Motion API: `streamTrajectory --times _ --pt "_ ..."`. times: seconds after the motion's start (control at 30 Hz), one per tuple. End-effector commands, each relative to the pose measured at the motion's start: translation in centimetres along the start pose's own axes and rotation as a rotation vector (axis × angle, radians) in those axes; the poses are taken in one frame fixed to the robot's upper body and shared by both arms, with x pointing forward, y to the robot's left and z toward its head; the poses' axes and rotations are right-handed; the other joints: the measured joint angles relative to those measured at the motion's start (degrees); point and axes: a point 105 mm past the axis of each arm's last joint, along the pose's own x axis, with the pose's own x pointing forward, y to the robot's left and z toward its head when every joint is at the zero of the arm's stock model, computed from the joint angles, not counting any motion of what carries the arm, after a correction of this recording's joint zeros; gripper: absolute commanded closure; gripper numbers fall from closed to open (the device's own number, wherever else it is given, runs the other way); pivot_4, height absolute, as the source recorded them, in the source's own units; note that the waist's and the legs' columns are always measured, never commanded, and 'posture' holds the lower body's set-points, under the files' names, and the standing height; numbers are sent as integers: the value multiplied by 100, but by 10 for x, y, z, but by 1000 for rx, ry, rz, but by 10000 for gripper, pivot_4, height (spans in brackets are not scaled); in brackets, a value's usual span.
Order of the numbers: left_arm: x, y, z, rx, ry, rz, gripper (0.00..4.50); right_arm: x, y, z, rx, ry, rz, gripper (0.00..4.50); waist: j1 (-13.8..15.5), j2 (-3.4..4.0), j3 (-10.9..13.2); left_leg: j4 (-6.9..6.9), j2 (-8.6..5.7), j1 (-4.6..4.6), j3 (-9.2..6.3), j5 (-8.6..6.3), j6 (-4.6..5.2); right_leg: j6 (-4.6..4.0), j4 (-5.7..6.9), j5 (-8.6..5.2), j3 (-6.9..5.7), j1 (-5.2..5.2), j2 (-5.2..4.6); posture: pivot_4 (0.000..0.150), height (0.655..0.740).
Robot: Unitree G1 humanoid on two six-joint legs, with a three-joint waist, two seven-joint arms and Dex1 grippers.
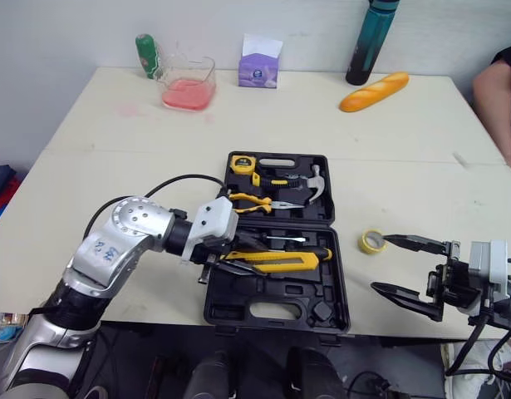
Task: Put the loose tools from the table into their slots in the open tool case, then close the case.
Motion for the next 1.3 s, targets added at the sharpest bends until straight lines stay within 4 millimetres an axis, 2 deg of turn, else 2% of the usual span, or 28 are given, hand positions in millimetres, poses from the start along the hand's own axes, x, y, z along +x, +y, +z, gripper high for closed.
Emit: streamTrajectory --times 0.03,0.2,0.6,0.93,1.3 --pt "11 -4 -3 7 16 -32 32518 -3 3 10 -56 -9 0 0 10 -1 0 0 0 -1 -1 0 0 0 0 0 0 0 0 1500 7400" --pt "26 -10 -18 -53 62 -48 32518 -2 6 8 -48 -2 -14 0 18 -1 1 2 0 -1 -1 0 1 0 -2 0 0 1 -1 1500 7400" --pt "34 -14 -49 -74 149 -12 32518 0 9 11 -59 0 -4 0 20 -1 1 3 3 -3 -6 0 1 -1 -24 0 -3 2 -1 1500 7400" --pt "36 -9 -60 -57 206 35 32518 -10 8 10 -56 40 9 0 17 -2 1 3 4 0 -5 0 1 -1 -24 0 -4 4 0 1500 7400" --pt "37 -3 -67 -25 285 62 32518 -29 1 -12 -48 64 -9 0 26 -1 -1 4 5 12 -6 1 2 -1 -23 0 -4 14 -1 1500 7400"
